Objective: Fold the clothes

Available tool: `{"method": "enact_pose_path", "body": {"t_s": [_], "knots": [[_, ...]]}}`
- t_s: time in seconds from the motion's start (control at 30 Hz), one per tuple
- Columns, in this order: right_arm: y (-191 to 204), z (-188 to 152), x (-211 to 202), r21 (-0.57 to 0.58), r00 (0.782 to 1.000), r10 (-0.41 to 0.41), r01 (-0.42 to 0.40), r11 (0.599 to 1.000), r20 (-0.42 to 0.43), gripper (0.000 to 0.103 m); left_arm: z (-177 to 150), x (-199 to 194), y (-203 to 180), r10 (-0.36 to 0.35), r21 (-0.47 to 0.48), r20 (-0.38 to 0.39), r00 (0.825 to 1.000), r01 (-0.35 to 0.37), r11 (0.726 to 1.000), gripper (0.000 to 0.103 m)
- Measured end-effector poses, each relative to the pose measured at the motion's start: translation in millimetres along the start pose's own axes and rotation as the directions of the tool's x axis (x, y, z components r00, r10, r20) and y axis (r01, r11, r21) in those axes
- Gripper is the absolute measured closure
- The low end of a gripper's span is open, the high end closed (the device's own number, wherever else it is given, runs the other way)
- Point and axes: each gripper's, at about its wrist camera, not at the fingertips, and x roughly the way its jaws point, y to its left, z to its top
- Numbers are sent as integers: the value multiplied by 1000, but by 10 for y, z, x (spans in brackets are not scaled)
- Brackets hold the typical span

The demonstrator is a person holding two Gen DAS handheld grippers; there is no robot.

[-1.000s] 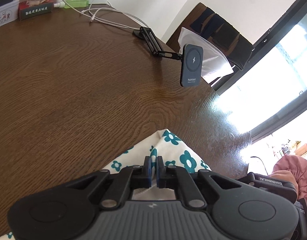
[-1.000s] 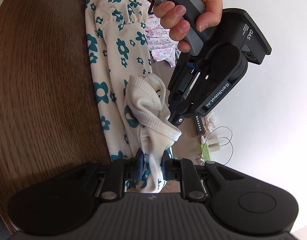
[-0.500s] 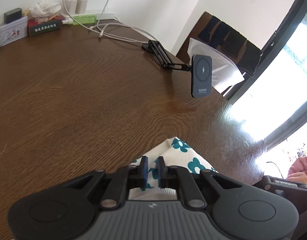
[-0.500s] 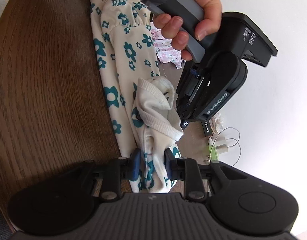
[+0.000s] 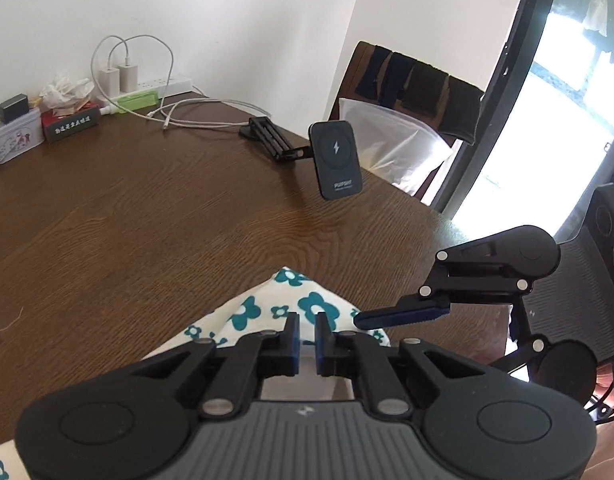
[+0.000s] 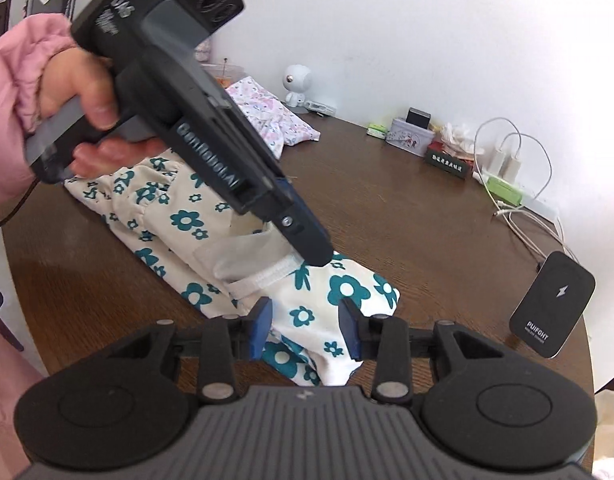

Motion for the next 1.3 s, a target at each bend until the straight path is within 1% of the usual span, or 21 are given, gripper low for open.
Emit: {"method": "enact_pose_path", "body": {"t_s": [0.07,0.23,0.4,0.47,0.5,0.53,0.57,0.6,0.63,0.67,0.7,0.73,0.77,0.8,0.87,0.93,1.0,1.13,1.3], "knots": [[-37,-26,102,43,1000,10,-9,999,-14,75,-85,56,-16,38,19,7,999,-38,999,99],[-74,-101,167,114,1000,18,-15,993,-25,75,-211,138,60,43,-3,28,999,-43,999,100],[-99,-156,196,168,1000,22,-18,986,-22,75,-266,151,30,62,11,50,997,-63,998,100],[-110,-172,190,186,1000,26,-22,982,-16,73,-256,68,14,70,-3,82,994,-70,998,99],[-116,-169,159,189,1000,31,-29,981,-5,70,-251,27,6,74,-11,98,992,-73,997,91],[-126,-169,110,198,999,32,-33,980,9,62,-247,-16,-2,79,-18,114,990,-77,997,70],[-139,-170,41,212,999,29,-34,977,27,47,-254,-110,-15,94,-26,150,984,-91,995,56],[-153,-172,-27,225,999,26,-35,974,45,41,-274,-229,-32,123,-37,196,973,-118,992,35],[-166,-174,-95,239,998,22,-37,970,63,31,-301,-324,-41,150,-49,232,961,-142,989,30],[-180,-175,-164,252,997,19,-38,967,80,24,-342,-453,-56,176,-65,273,946,-165,984,26],[-193,-177,-232,265,995,15,-40,963,98,21,-384,-550,-63,192,-83,298,935,-175,981,23],[-207,-179,-301,279,993,10,-42,959,116,13,-428,-618,-66,209,-104,312,927,-185,977,19],[-220,-180,-369,292,991,6,-45,955,133,2,-487,-691,-84,236,-135,327,915,-202,970,10],[-233,-190,-417,307,989,-1,-44,951,145,0,-545,-742,-104,262,-163,336,905,-218,962,6],[-257,-223,-432,341,990,-6,-44,939,144,0,-691,-805,-153,311,-220,336,889,-247,944,5],[-280,-254,-425,375,991,-7,-44,926,134,0,-857,-838,-189,347,-297,324,880,-254,920,3],[-298,-285,-385,406,993,-1,-46,913,116,0,-1022,-860,-204,388,-388,299,872,-260,884,2],[-334,-347,-305,467,997,11,-47,883,80,0,-1228,-921,-247,406,-447,273,872,-258,856,2],[-333,-366,-247,482,997,23,-55,874,72,0,-1190,-873,-252,392,-435,272,879,-251,865,2]]}}
